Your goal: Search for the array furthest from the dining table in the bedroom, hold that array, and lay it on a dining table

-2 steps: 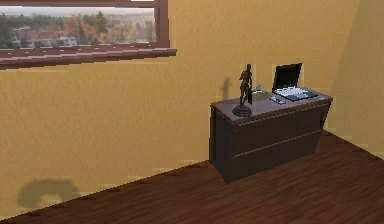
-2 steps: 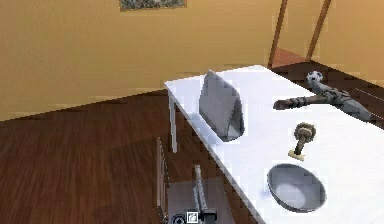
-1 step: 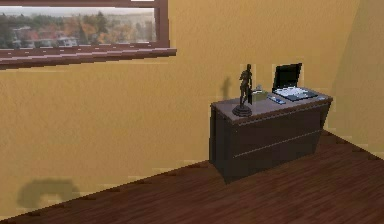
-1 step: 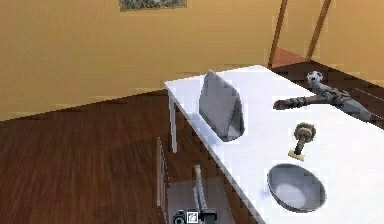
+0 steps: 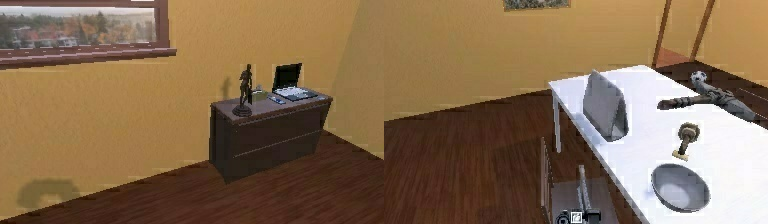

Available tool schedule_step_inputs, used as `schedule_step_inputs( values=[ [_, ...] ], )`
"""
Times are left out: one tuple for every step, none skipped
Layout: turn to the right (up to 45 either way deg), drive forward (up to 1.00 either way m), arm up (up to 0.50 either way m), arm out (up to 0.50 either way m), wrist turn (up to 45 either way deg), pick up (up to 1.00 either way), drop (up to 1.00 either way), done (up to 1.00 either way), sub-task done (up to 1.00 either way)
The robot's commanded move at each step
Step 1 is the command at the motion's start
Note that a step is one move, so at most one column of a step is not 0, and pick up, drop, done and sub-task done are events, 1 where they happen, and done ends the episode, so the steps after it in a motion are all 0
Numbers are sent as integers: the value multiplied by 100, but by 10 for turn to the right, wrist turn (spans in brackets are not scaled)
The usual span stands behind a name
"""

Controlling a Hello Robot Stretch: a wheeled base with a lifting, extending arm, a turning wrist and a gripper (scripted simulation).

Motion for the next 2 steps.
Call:
schedule_step_inputs(
  values=[
    [0,0,0,0,450,0,0,0,0],
    [0,0,10,0,0,0,0,0,0]
  ],
)
